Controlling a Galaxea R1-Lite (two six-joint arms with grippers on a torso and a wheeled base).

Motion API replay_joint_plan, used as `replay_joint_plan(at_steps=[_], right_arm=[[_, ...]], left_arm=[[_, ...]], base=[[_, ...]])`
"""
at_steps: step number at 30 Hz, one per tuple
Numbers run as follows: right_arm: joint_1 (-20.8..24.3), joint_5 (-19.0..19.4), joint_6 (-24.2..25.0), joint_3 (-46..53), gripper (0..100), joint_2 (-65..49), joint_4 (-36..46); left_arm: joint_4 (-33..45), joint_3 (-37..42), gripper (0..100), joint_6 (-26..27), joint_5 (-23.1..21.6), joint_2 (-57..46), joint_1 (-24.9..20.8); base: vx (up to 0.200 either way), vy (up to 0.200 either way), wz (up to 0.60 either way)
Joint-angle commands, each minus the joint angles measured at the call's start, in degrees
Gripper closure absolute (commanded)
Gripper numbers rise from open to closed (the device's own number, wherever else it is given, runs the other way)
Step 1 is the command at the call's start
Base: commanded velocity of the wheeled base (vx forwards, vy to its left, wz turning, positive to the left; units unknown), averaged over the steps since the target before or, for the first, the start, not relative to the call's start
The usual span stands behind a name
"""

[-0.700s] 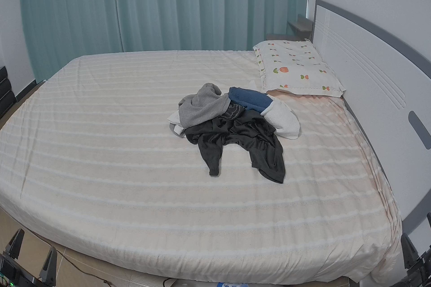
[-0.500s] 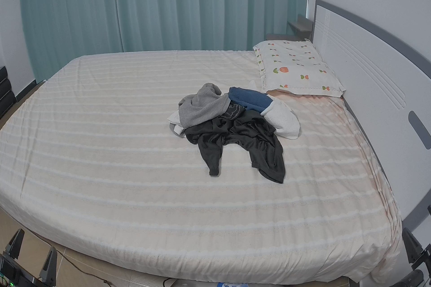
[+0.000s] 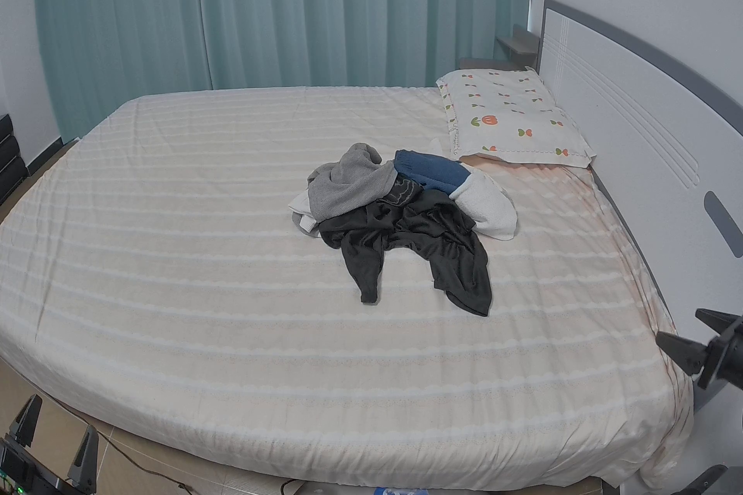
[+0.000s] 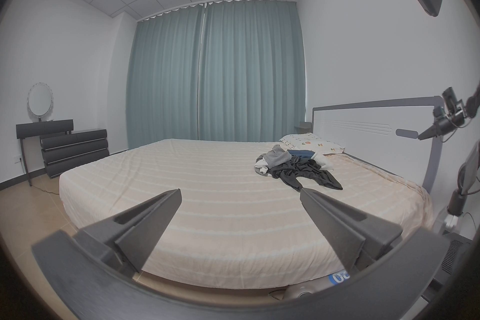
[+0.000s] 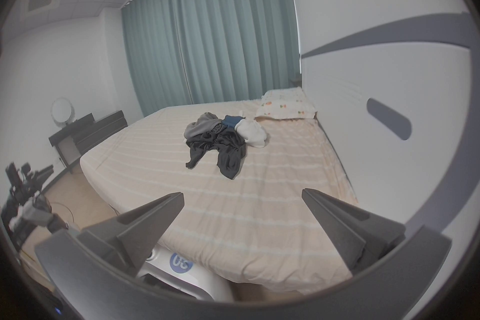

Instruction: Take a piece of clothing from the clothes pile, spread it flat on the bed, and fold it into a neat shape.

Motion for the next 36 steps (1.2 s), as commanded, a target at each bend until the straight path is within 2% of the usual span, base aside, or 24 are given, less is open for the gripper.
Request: replay_joint_plan(at_steps=[1, 3, 6, 10, 15, 21, 36], right_arm=[[9.1, -5.3, 15.6, -16.5, 0, 53.0, -21.8], [10.0, -7.0, 17.3, -18.3, 0, 57.2, -24.6], [13.3, -13.2, 21.7, -25.9, 0, 68.4, -29.4], [15.4, -16.2, 25.3, -33.5, 0, 76.6, -29.4], [15.9, -16.9, 27.5, -38.1, 0, 83.0, -29.8], [16.6, -16.9, 34.4, -44.2, 0, 89.4, -29.8], [19.2, -17.6, 34.8, -54.2, 0, 97.6, -29.1]], left_arm=[[0.1, 1.0, 0, -0.1, 0.0, -0.7, 0.0], [0.0, 1.0, 0, -0.1, 0.0, -0.7, 0.0], [0.0, 1.0, 0, -0.1, 0.0, -0.7, 0.0], [0.0, 1.0, 0, -0.1, 0.0, -0.7, 0.0], [0.0, 1.0, 0, -0.1, 0.0, -0.7, 0.0], [0.1, 1.0, 0, -0.1, 0.0, -0.7, 0.0], [0.1, 1.0, 0, -0.1, 0.0, -0.7, 0.0]], base=[[0.0, 0.0, 0.0], [0.0, 0.0, 0.0], [0.0, 0.0, 0.0], [0.0, 0.0, 0.0], [0.0, 0.0, 0.0], [0.0, 0.0, 0.0], [0.0, 0.0, 0.0]])
